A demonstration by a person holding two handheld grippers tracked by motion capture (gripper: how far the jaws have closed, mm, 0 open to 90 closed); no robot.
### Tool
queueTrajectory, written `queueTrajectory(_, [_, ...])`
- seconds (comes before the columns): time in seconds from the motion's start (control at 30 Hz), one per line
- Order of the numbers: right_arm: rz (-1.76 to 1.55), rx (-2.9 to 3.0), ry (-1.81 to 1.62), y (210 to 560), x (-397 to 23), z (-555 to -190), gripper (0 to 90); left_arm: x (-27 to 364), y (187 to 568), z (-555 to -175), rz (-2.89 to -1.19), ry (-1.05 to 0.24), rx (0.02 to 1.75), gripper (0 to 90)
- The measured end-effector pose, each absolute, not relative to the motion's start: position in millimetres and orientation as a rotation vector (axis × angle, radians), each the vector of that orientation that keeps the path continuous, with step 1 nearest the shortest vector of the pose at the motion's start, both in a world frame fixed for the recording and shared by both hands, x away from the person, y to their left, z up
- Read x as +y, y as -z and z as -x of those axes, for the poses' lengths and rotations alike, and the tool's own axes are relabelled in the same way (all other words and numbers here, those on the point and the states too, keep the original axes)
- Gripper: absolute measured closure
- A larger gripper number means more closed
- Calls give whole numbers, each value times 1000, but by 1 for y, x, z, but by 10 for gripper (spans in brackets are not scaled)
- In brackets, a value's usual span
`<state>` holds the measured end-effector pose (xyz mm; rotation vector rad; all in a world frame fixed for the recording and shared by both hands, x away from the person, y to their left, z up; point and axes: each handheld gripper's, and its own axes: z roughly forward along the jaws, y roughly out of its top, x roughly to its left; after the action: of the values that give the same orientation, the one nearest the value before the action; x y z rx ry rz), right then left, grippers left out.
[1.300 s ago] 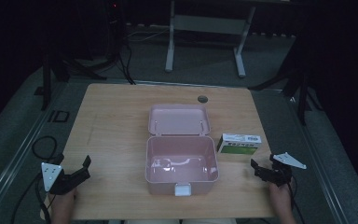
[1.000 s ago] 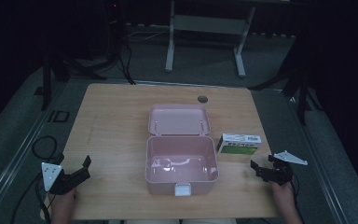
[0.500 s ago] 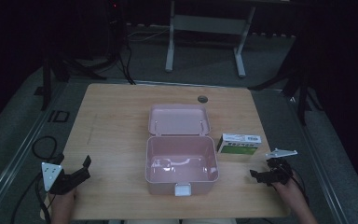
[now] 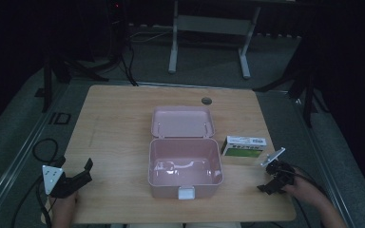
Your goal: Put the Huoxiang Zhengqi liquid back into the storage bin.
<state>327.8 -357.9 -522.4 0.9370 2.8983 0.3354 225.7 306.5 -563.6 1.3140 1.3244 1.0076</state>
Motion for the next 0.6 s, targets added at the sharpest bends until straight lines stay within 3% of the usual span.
queueTrajectory(0.6, [-520,3143,-63,511,-334,-328,125,307,564,-226,-1315,-1000,1322,29])
